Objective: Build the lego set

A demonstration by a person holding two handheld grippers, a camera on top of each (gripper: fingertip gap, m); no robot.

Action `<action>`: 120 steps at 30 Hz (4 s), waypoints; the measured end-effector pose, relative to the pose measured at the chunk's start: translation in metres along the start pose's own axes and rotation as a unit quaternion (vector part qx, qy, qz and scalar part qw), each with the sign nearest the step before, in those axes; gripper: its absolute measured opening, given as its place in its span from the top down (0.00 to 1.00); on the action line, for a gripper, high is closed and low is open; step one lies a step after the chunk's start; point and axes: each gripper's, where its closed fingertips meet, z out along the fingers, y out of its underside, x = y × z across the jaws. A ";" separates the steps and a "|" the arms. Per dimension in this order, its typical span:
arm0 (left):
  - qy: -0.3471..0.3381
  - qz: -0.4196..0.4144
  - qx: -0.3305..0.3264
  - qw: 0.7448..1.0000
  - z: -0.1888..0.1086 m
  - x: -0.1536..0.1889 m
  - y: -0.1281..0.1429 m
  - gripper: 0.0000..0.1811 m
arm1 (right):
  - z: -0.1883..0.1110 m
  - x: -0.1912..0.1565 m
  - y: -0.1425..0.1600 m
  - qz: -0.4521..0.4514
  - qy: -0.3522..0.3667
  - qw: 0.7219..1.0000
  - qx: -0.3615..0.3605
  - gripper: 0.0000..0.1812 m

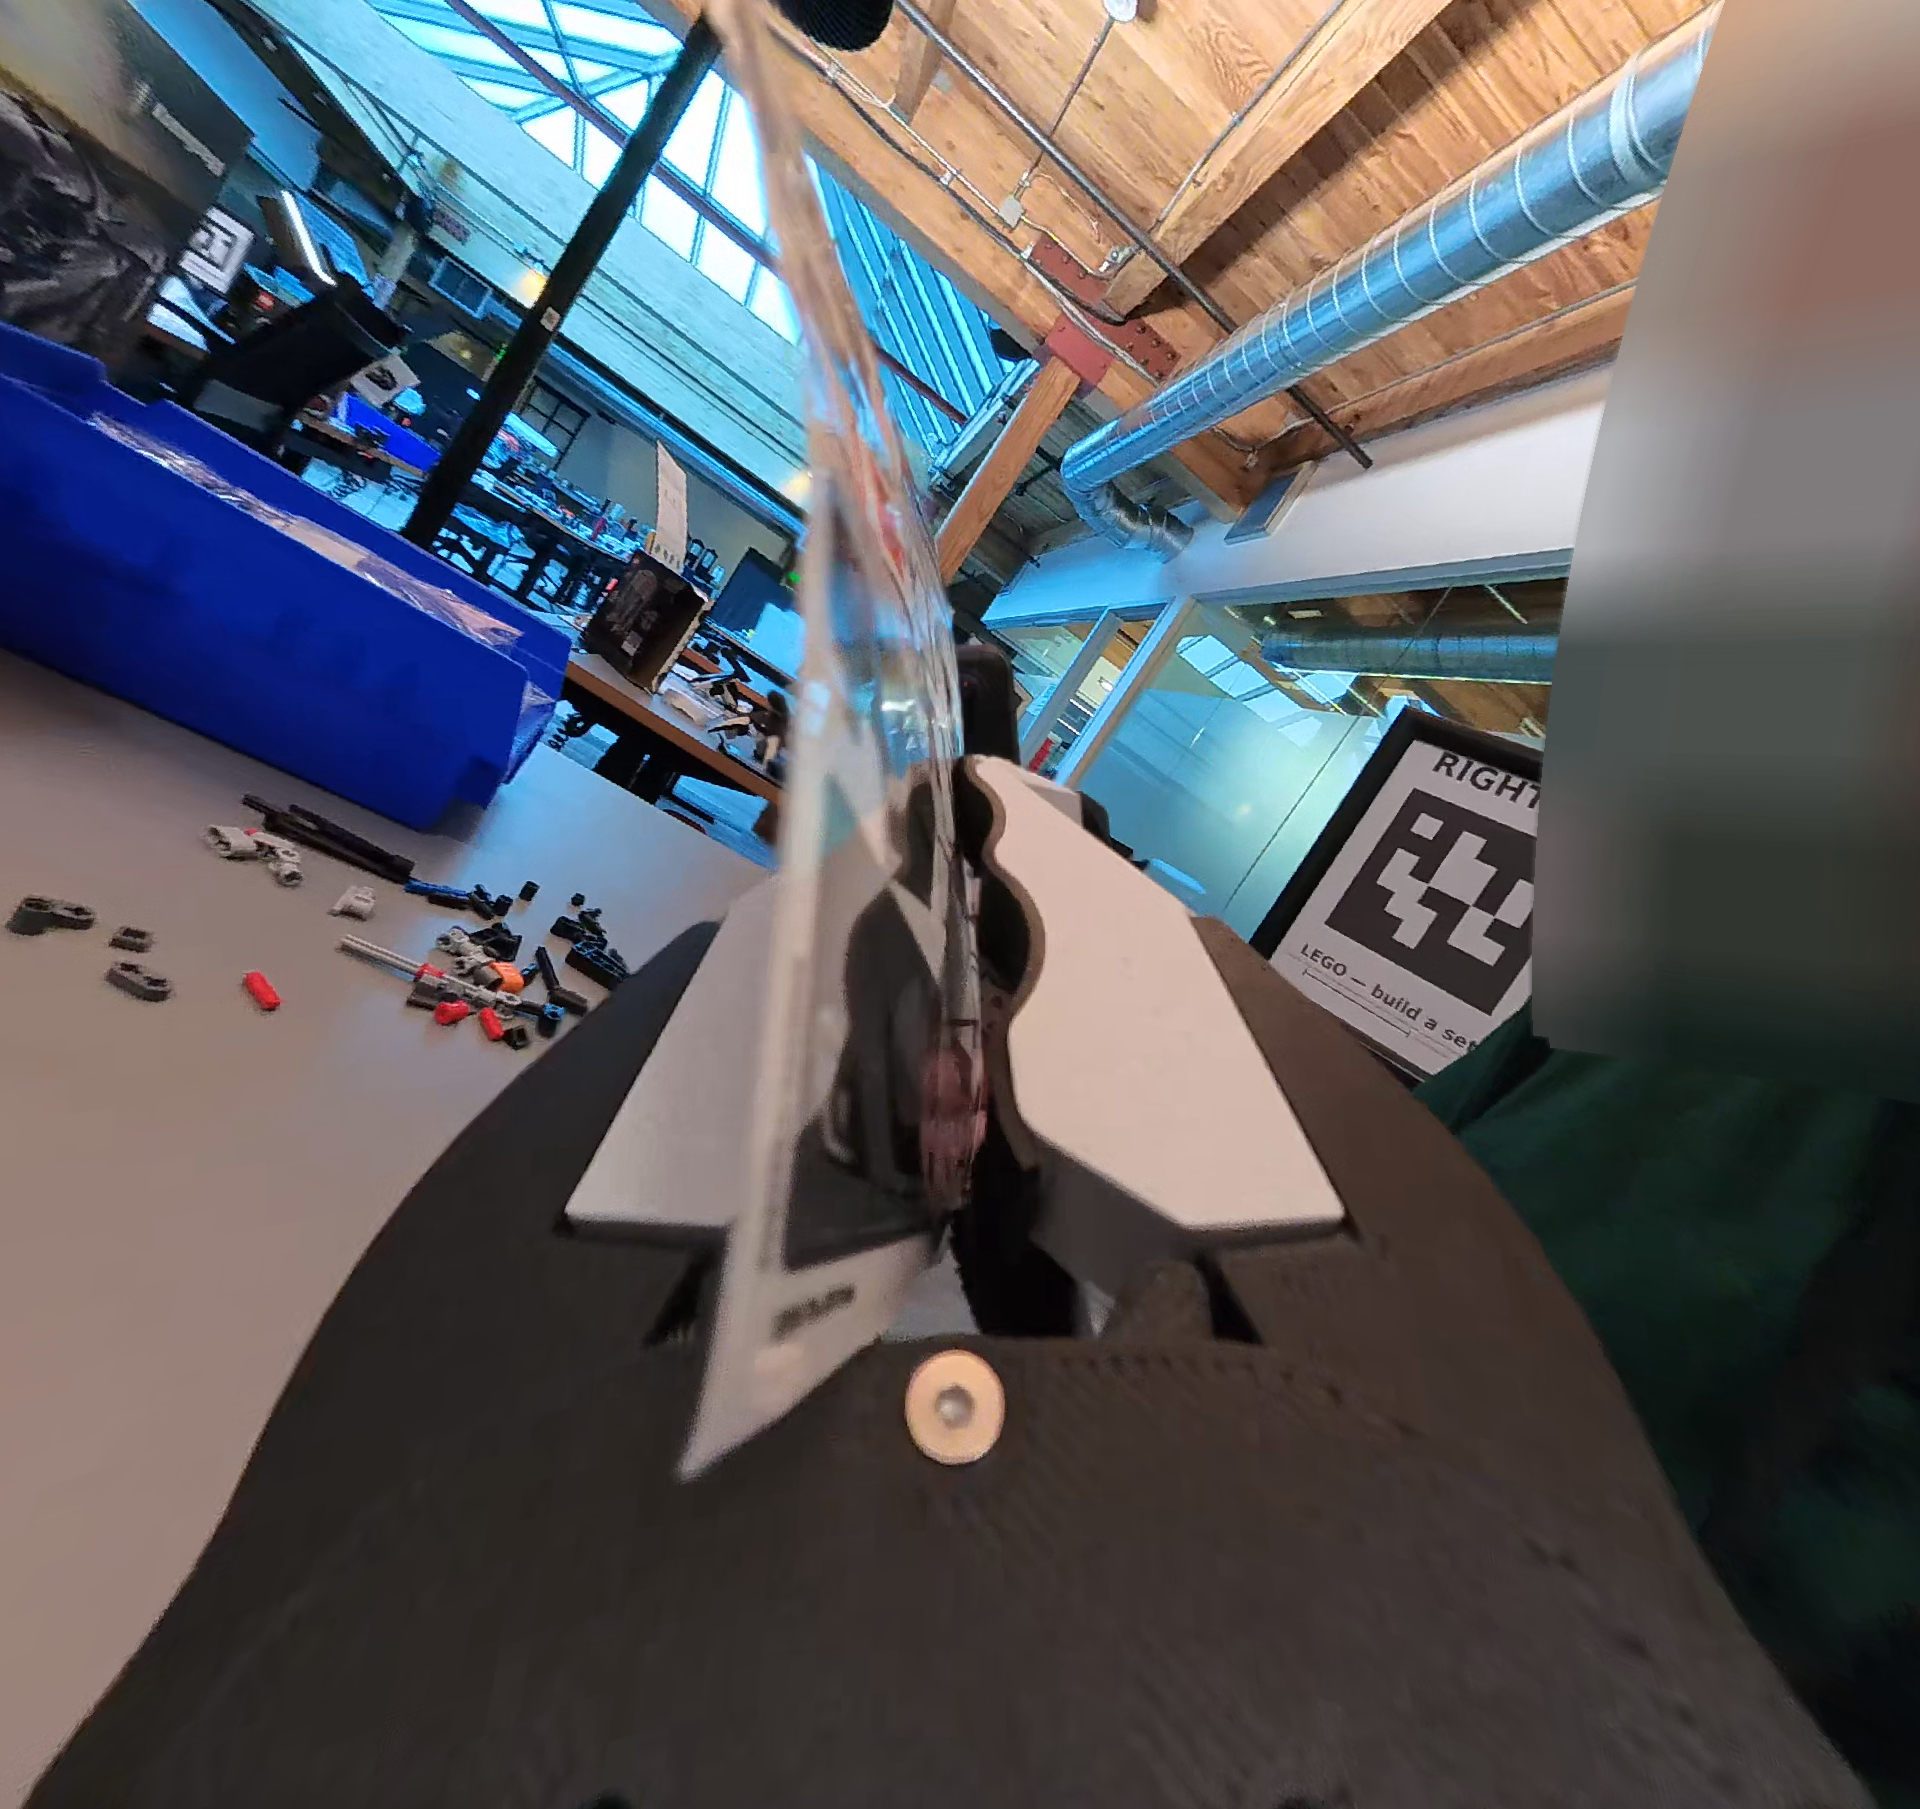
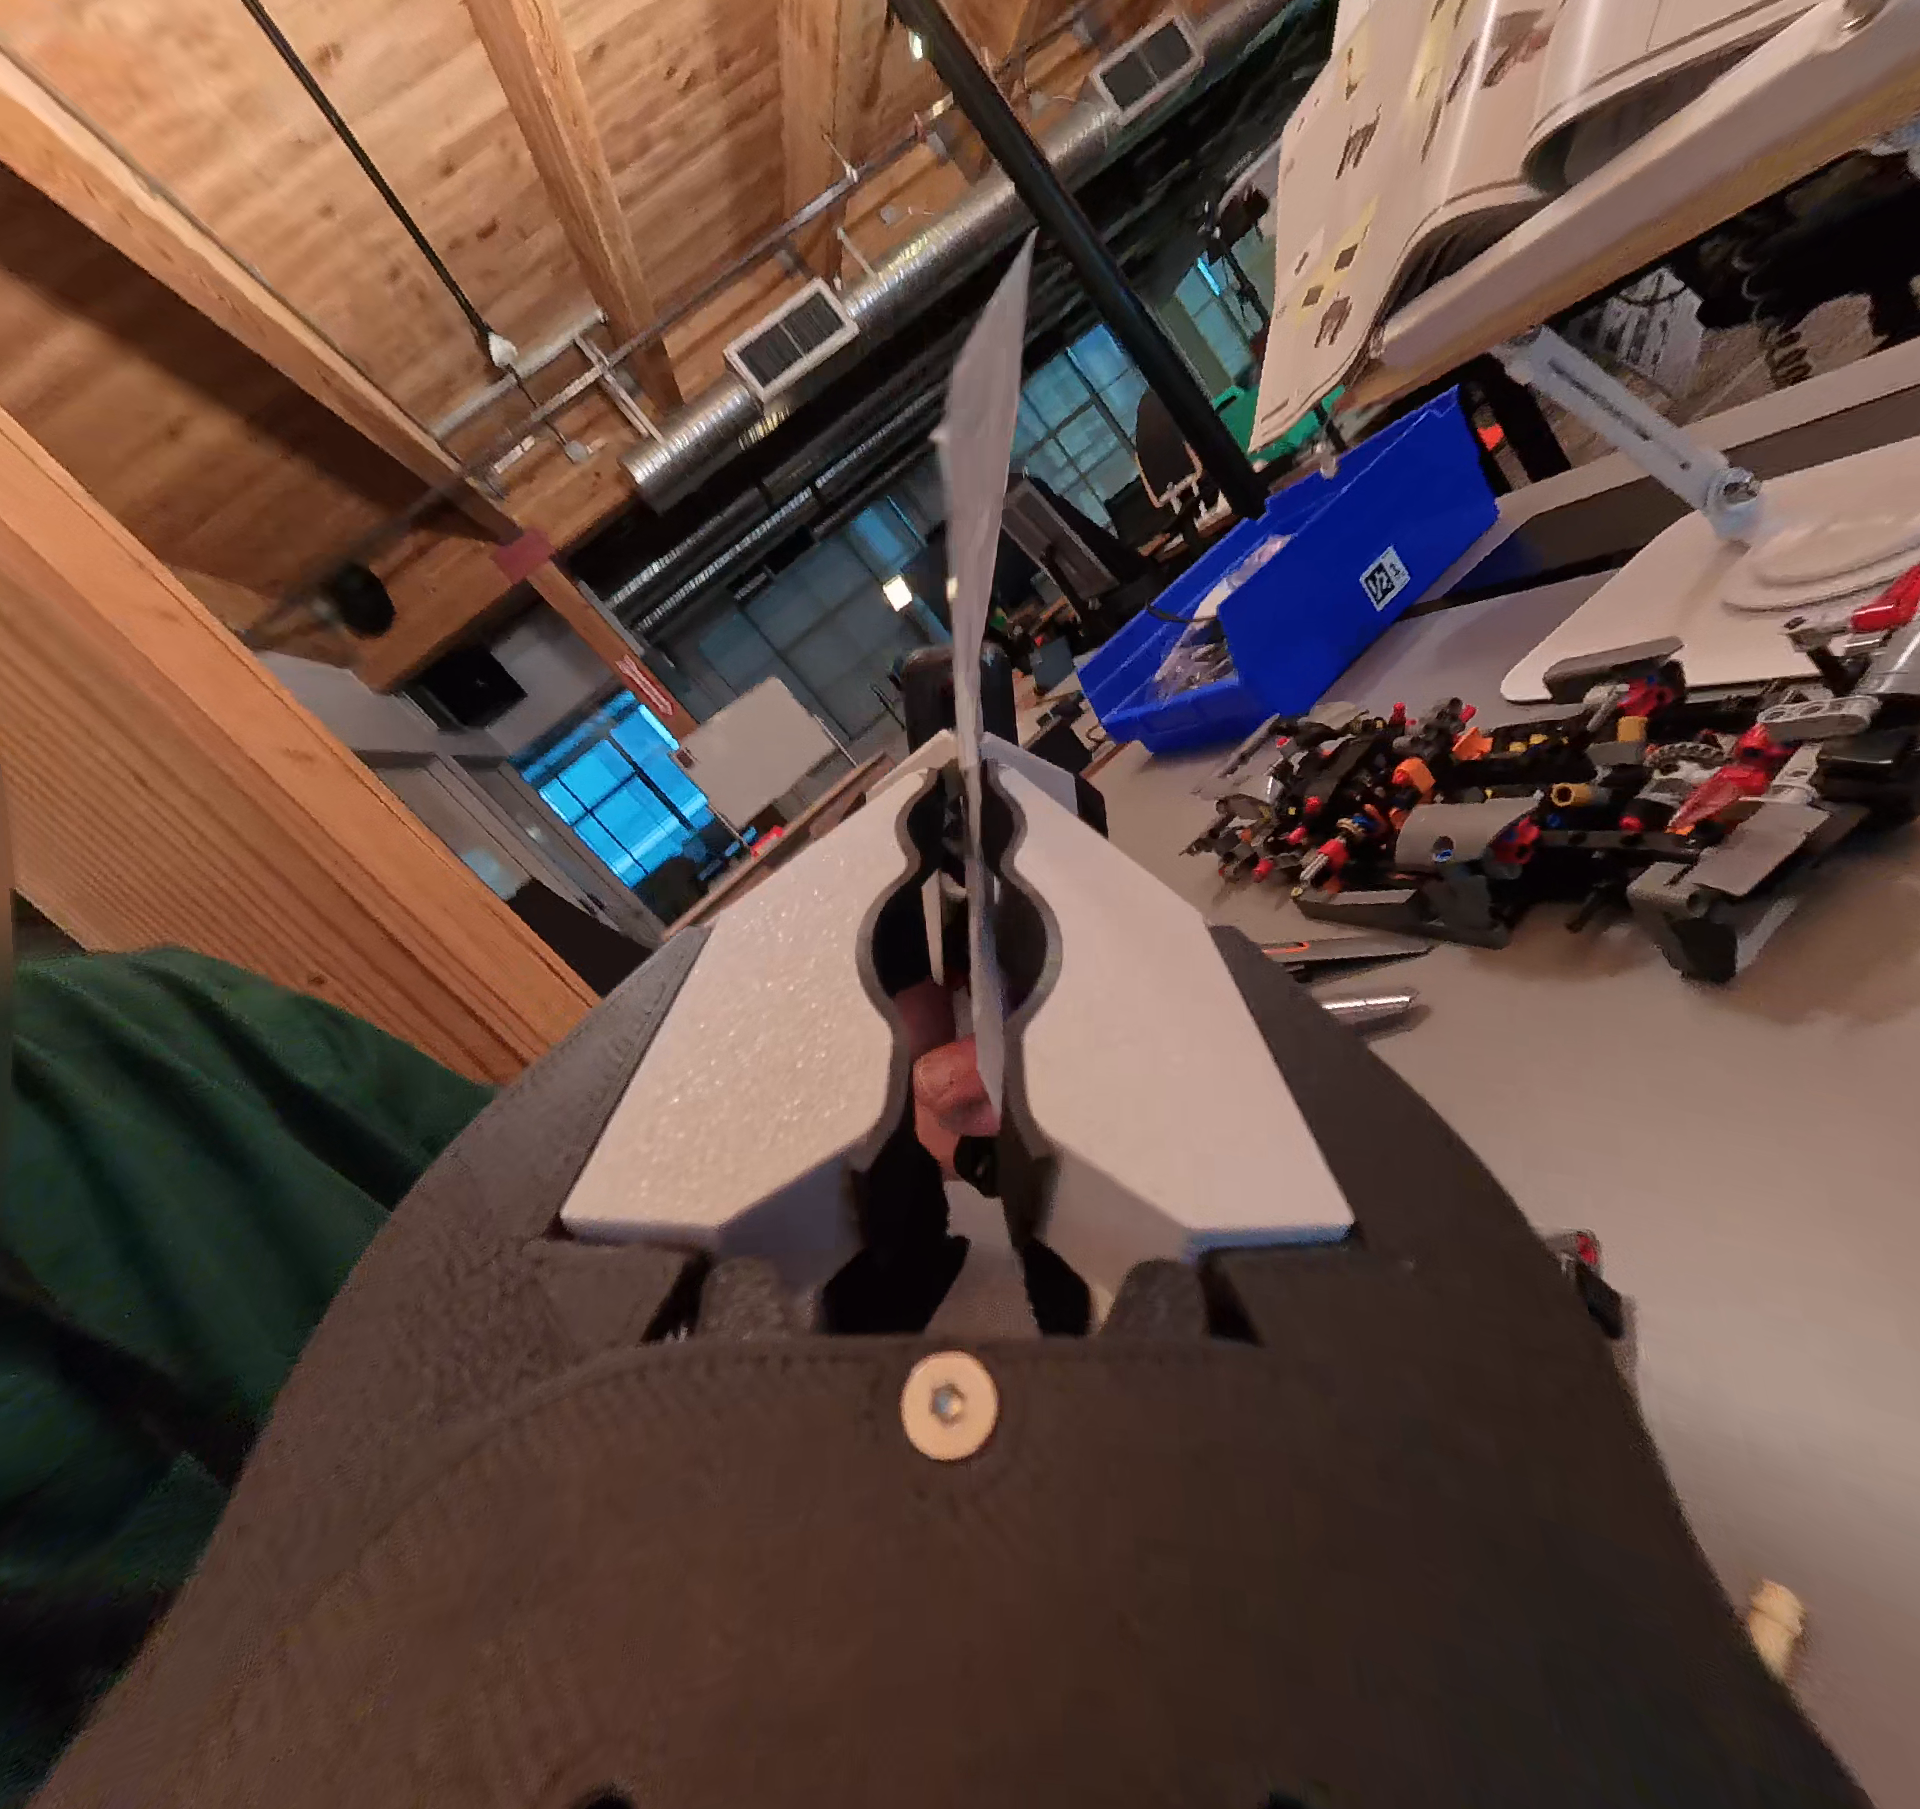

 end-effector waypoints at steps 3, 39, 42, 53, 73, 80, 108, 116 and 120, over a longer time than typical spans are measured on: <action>0.018 -0.004 -0.001 1.000 0.002 0.005 0.001 1.00 | 0.002 -0.001 0.000 -0.007 0.003 1.000 -0.012 1.00; 0.063 0.094 -0.044 0.993 0.008 0.032 0.005 1.00 | 0.007 -0.024 0.002 -0.318 0.107 0.935 -0.115 0.93; 0.071 0.114 -0.053 0.990 0.010 0.036 0.009 1.00 | 0.004 -0.029 0.002 -0.270 0.069 0.955 -0.102 0.92; 0.135 0.126 -0.052 0.981 0.011 0.057 0.015 1.00 | -0.001 -0.046 0.005 -0.149 -0.047 0.984 -0.080 0.95; 0.153 0.180 -0.069 0.969 0.008 0.067 0.021 1.00 | 0.001 -0.062 0.012 -0.119 -0.079 0.984 -0.106 0.96; 0.167 0.185 -0.073 0.966 0.006 0.071 0.022 1.00 | 0.001 -0.066 0.016 -0.074 -0.117 0.984 -0.108 0.94; 0.149 0.221 -0.104 0.958 0.009 0.067 0.031 1.00 | -0.006 -0.064 0.016 -0.049 -0.125 0.984 -0.119 1.00; 0.147 0.217 -0.103 0.960 0.010 0.066 0.031 1.00 | -0.006 -0.060 0.014 -0.046 -0.120 0.985 -0.112 1.00; 0.145 0.216 -0.102 0.960 0.010 0.065 0.031 1.00 | -0.007 -0.058 0.014 -0.049 -0.112 0.986 -0.110 1.00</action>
